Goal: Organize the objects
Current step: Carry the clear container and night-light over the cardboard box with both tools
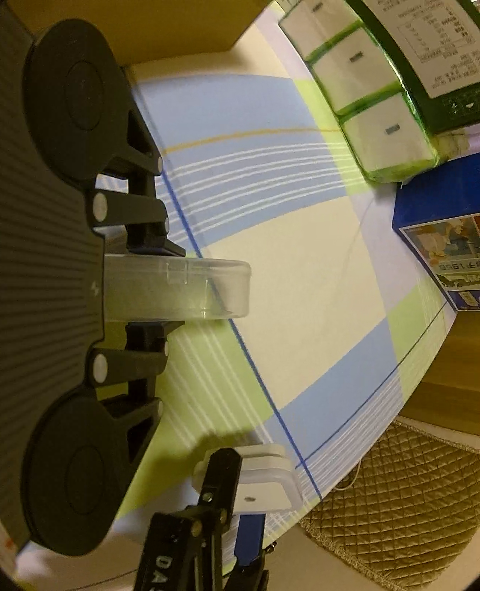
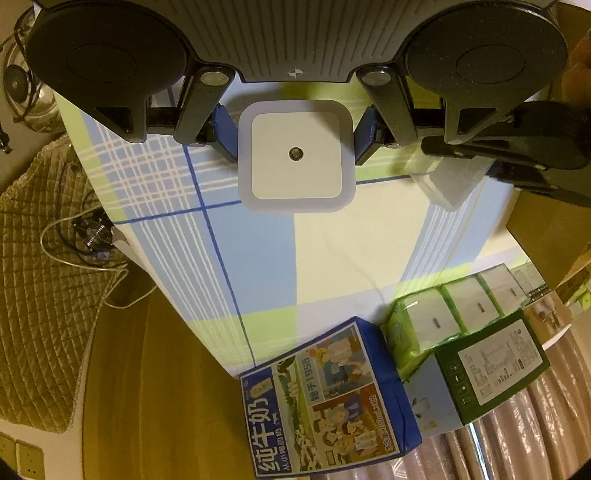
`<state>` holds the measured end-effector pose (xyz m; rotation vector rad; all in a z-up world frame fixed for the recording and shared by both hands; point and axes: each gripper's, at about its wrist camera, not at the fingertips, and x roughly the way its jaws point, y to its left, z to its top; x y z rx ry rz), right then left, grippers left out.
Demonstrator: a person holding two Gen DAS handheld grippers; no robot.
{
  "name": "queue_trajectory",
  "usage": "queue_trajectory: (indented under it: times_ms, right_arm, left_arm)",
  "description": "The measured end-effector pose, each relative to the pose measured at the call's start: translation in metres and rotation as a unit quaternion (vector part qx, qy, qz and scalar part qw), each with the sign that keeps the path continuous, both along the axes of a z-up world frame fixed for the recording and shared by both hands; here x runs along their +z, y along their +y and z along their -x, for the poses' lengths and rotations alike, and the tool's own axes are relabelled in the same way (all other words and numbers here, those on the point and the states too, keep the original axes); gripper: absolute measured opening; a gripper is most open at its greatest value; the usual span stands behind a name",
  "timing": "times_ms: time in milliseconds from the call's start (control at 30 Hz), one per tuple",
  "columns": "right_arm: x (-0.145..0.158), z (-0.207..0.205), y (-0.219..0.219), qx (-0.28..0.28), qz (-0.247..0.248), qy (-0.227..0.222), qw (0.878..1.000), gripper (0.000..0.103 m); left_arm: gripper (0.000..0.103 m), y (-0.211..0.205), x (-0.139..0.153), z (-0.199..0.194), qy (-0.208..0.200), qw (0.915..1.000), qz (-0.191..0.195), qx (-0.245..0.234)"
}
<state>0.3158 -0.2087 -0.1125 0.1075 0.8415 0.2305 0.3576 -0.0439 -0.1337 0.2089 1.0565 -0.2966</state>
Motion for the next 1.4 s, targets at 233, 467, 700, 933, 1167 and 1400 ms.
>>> queue_trajectory:
  times_ms: [233, 467, 700, 933, 1167, 1400]
  right_arm:
    - [0.014, 0.044, 0.002, -0.013, -0.019, -0.001, 1.0, 0.062]
    - [0.036, 0.12, 0.004, -0.022, -0.032, 0.004, 0.999, 0.062]
    - [0.081, 0.183, 0.015, 0.002, -0.02, -0.024, 1.0, 0.062]
    - [0.108, 0.231, 0.038, 0.042, -0.006, -0.048, 0.998, 0.062]
    - [0.124, 0.259, 0.06, 0.069, -0.006, -0.07, 0.995, 0.062]
    - [0.133, 0.273, 0.081, 0.103, -0.009, -0.084, 0.991, 0.062]
  left_arm:
    - [0.026, 0.008, 0.037, 0.052, -0.029, 0.9988, 0.024, 0.031]
    - [0.026, 0.016, 0.073, 0.126, -0.066, 0.9963, 0.035, 0.042]
    - [0.026, 0.034, 0.106, 0.197, -0.092, 0.9914, 0.06, 0.071]
    - [0.026, 0.061, 0.128, 0.252, -0.114, 0.9862, 0.069, 0.098]
    - [0.026, 0.086, 0.145, 0.291, -0.135, 0.9809, 0.069, 0.122]
    - [0.026, 0.109, 0.153, 0.317, -0.146, 0.9764, 0.076, 0.14]
